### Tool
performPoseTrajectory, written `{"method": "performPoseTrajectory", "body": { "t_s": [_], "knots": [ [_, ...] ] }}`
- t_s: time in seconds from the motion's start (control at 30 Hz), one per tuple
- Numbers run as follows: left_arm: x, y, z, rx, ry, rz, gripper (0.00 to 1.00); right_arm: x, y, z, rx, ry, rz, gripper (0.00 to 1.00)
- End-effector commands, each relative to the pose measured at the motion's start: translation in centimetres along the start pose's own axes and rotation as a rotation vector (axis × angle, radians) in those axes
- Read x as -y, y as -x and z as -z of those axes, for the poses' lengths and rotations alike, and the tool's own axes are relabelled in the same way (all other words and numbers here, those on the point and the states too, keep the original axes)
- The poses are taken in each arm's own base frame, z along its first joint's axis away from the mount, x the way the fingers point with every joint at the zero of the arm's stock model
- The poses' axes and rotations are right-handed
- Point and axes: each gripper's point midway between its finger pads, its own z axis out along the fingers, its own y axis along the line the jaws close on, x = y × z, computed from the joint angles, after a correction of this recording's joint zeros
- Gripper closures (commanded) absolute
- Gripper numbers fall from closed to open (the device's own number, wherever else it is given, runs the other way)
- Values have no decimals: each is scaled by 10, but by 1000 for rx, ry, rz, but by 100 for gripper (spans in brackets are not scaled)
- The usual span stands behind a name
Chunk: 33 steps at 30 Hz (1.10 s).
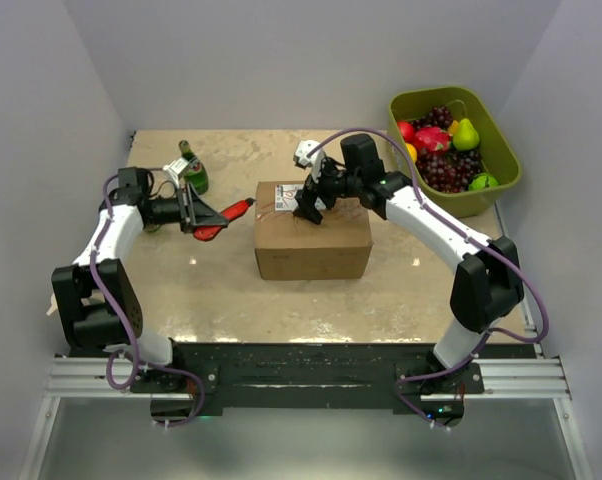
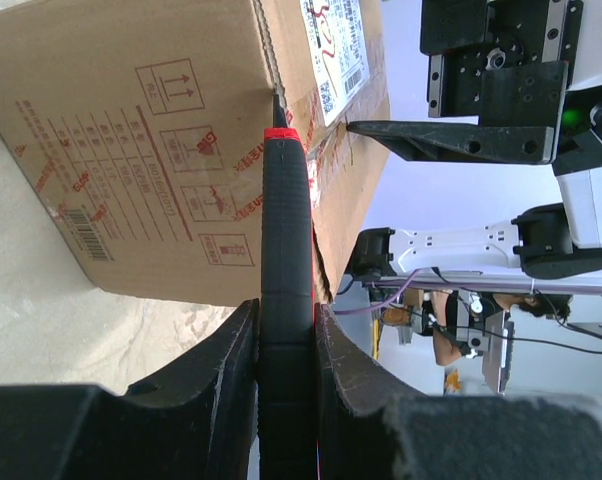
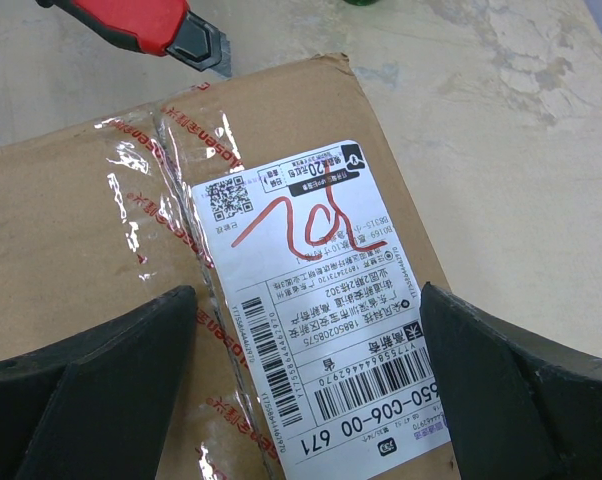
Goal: Unpack the express box
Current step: Cut the express box at the center of the board.
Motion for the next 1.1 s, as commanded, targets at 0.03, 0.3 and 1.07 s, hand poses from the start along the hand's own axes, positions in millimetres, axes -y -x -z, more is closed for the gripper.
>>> {"method": "performPoseTrajectory", "body": {
  "t_s": [0.03, 0.3, 1.07],
  "knots": [
    [25, -20, -3, -44, -77, -12, 100, 5, -36, -9, -119, -25, -20, 2],
    [24, -34, -5, -53, -62, -8, 100, 7, -35, -9, -115, -30, -15, 2],
    [33, -55, -12, -99, -108, 12, 100, 4, -34, -6, -109, -27, -13, 1]
  ]
}}
